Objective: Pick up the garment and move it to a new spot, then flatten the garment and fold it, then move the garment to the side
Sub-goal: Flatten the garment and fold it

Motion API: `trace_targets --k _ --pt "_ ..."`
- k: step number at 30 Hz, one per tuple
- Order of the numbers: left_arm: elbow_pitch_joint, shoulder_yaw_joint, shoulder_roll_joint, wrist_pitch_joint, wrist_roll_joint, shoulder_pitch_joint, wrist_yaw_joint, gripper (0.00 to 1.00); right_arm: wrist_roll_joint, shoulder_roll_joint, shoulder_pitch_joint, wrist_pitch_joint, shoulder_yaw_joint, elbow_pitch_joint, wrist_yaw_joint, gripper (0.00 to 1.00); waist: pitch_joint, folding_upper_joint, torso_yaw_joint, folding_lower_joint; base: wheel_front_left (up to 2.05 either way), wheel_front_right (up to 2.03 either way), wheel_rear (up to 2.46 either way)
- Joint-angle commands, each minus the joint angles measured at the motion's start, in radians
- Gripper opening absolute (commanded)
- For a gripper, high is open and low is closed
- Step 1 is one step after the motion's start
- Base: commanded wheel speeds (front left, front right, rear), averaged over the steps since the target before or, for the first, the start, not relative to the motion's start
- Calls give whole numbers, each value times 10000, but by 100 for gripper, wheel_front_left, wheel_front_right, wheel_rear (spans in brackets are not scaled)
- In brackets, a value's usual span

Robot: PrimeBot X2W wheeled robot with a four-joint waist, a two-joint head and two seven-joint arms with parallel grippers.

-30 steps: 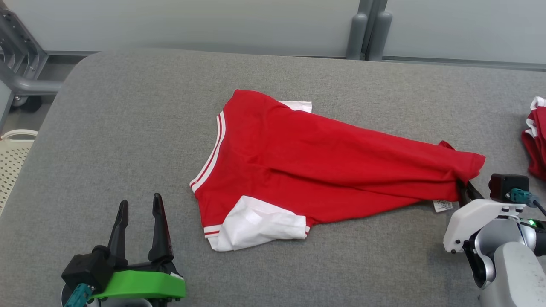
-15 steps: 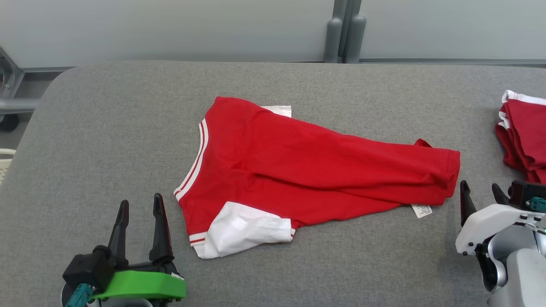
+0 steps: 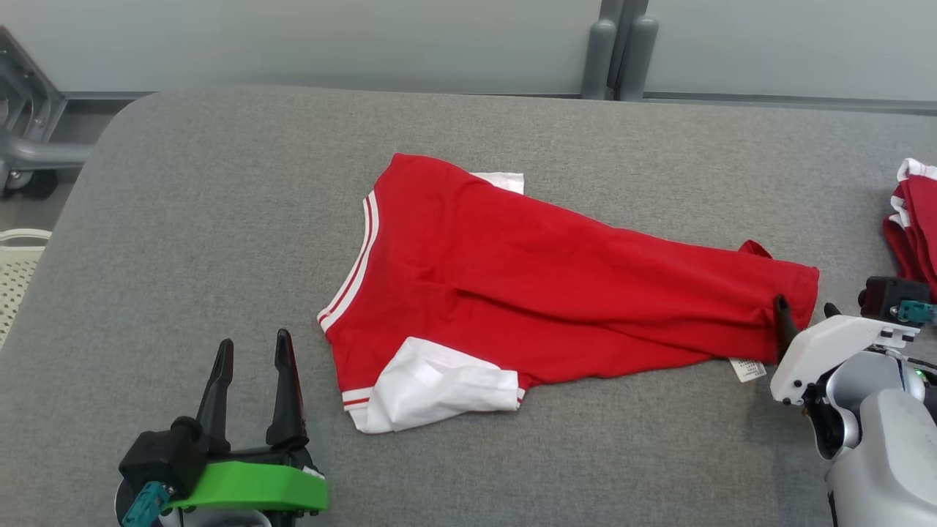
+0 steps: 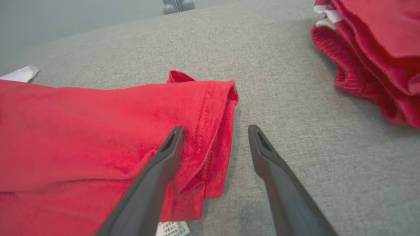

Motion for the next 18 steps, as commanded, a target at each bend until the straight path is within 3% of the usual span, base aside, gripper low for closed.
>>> trace_targets --k 1,3,4,5,9,18 --pt "7 15 65 12 63 -108 19 100 51 -101 -159 -52 -15 180 -13 100 41 54 106 0 0 0 0" --pt "15 13 84 12 48 -90 21 100 134 -125 -301 -100 -10 524 -13 100 48 54 152 0 0 0 0" --pt "17 15 93 13 42 -81 26 100 182 -150 -365 -146 7 678 -13 89 48 54 167 0 0 0 0" --pt "18 16 100 11 40 -72 35 100 206 -176 -430 -185 49 816 -13 59 46 54 175 0 0 0 0" --pt "-1 19 139 11 29 -41 66 100 311 -359 -733 -458 303 1165 -13 0 35 54 167 0 0 0 0" --pt "-25 -41 172 22 22 9 130 100 486 -715 -1196 -1025 1123 935 -13 0 5 54 -2 0 0 0 0"
